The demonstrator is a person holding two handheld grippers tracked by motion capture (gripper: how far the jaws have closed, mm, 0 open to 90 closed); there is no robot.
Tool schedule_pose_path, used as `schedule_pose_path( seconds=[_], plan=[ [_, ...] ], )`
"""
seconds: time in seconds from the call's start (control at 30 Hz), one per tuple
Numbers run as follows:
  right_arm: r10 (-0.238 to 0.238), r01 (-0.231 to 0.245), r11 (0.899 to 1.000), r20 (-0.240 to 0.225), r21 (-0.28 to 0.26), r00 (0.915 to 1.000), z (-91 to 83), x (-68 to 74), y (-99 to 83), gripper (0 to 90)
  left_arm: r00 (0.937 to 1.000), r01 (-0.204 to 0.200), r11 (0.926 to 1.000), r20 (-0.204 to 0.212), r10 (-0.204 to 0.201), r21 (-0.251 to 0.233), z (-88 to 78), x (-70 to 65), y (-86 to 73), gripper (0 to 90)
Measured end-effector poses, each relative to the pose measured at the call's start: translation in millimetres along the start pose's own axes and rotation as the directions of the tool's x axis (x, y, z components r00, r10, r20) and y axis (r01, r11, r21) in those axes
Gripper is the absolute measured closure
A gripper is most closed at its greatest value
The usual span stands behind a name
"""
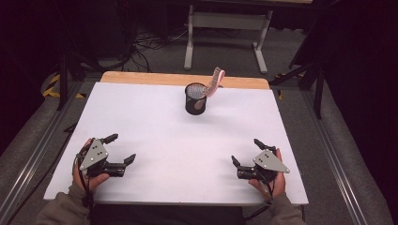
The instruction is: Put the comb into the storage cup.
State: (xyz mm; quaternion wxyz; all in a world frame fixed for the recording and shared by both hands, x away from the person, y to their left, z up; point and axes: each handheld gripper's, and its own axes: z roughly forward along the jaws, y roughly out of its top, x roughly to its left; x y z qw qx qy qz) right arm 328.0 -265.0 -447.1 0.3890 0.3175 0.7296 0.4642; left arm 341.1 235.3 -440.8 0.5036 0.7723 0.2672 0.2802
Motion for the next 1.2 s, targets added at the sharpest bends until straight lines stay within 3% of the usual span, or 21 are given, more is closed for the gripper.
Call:
schedule_pose_path(
  seconds=[0.87, 1.1, 1.2],
  plan=[
    [-0.001, 0.001, 0.999, -0.003, -0.053, 1.0, -3.9, 6.4, 9.2, 5.0, 1.0, -0.001, 1.0, 0.001, 0.001, 0.0, 0.8, 0.7, -0.6, 8.3],
    [-0.018, 0.018, 0.999, -0.005, -0.035, 0.9998, -2.4, 7.1, 6.7, 5.0, 1.0, -0.001, 1.0, -0.002, 0.001, 0.007, 4.4, 1.7, -0.1, 8.3],
    [-0.001, 0.001, 0.999, -0.009, -0.042, 1.0, -4.3, 5.9, 6.8, 5.0, 1.0, -0.001, 0.9999, -0.007, 0.001, 0.012, 7.0, 2.2, -0.5, 8.3]
  ],
)
